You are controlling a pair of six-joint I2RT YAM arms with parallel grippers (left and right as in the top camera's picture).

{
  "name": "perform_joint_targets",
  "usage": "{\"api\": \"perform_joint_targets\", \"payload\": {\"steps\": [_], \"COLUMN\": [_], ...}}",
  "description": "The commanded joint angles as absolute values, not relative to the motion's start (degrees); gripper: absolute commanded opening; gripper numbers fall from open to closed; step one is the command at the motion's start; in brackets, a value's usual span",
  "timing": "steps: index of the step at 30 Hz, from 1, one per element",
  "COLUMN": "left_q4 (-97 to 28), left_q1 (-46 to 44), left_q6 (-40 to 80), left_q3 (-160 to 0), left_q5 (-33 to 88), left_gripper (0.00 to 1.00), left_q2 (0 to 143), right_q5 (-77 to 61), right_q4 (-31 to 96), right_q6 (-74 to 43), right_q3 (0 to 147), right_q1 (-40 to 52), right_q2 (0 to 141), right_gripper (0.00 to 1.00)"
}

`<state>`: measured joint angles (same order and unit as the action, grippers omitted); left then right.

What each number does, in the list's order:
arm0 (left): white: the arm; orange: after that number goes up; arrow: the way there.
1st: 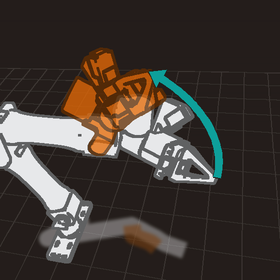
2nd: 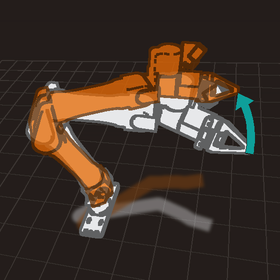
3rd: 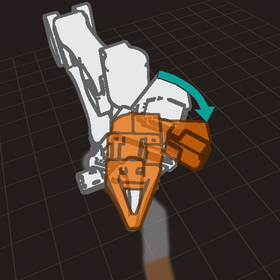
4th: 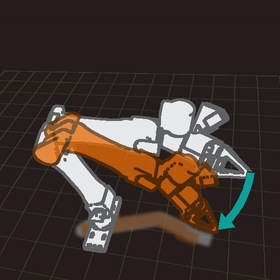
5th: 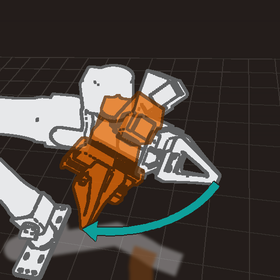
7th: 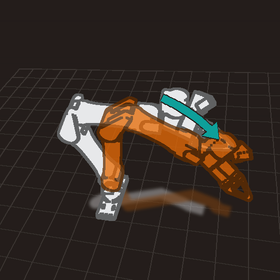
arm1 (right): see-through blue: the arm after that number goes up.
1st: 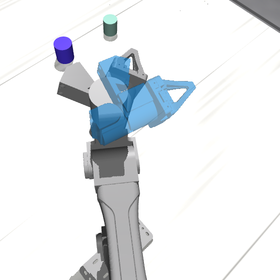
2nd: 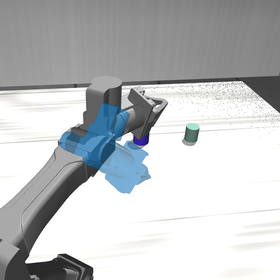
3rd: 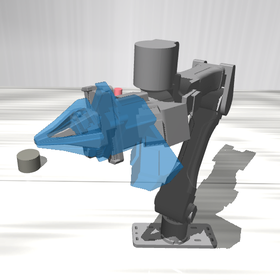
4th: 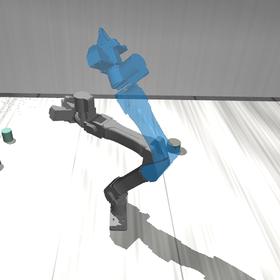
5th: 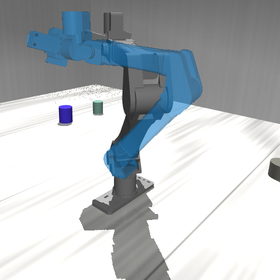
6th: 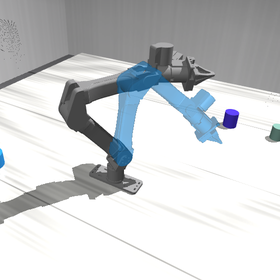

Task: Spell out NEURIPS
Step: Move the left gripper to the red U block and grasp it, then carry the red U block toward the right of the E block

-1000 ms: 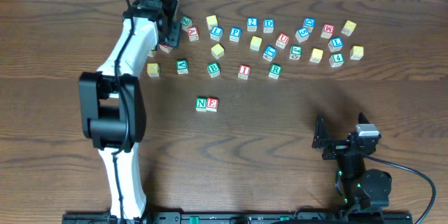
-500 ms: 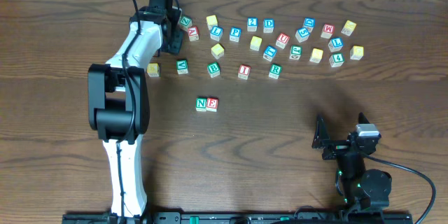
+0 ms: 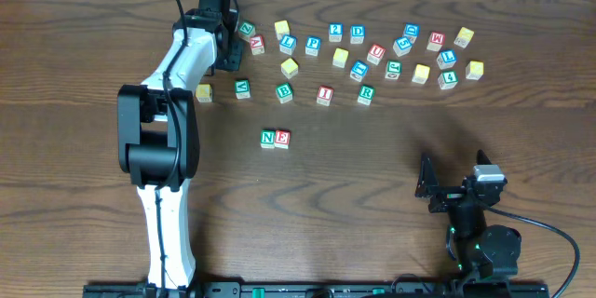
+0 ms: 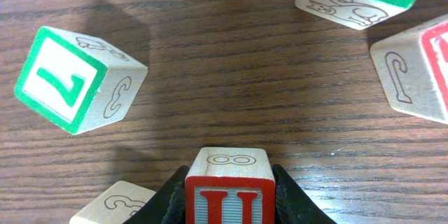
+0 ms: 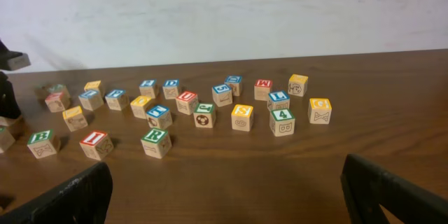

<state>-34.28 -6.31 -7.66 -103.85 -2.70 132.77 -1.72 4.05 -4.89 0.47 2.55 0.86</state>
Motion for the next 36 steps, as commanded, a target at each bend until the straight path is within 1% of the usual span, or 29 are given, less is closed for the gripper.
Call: {"api": "perform_joint_targets", "payload": {"steps": [1, 7, 13, 17, 21, 25, 30, 36], "left_q4": [-34.6, -36.9, -43.6, -51.7, -58.4, -62.1, -62.3, -56.9], "left_q1": [-6.3, -7.1, -10.5, -15.2, -19.4, -24.4, -29.6, -33.4], "left_q6": [-5.0, -0.7, 3.9, 9.3, 12.9, 15.0, 18.6, 22.7], "left_q3": [-105.2, -105.2, -105.2, -105.2, -104.7, -102.3, -97.0, -88.8], "left_q5": [-3.9, -3.4, 1.1, 1.6, 7.3, 8.6, 8.3, 8.3], "left_gripper": [0.29, 0.29, 0.28, 0.28, 0.28, 0.28, 0.29, 0.29], "left_q2": [129.7, 123.1, 115.0, 112.2, 112.4, 112.4, 112.5, 113.2], "right_q5": [-2.0, -2.0, -2.0, -2.0, -2.0, -2.0, -2.0, -2.0], "right_q4": [4.2, 4.2, 4.2, 4.2, 4.2, 4.2, 4.2, 4.2], "right_q6": [-4.4, -4.4, -4.5, -4.5, -4.5, -4.4, -4.5, -4.4], "right_q3": [0.3, 0.3, 0.3, 0.3, 0.3, 0.3, 0.3, 0.3], "right_q1": [2.7, 2.7, 2.7, 2.7, 2.7, 2.7, 2.7, 2.7], "right_q2": [0.7, 0.7, 0.7, 0.7, 0.7, 0.7, 0.7, 0.7], "right_gripper": [0.99, 0.99, 0.99, 0.99, 0.99, 0.99, 0.99, 0.99]}}
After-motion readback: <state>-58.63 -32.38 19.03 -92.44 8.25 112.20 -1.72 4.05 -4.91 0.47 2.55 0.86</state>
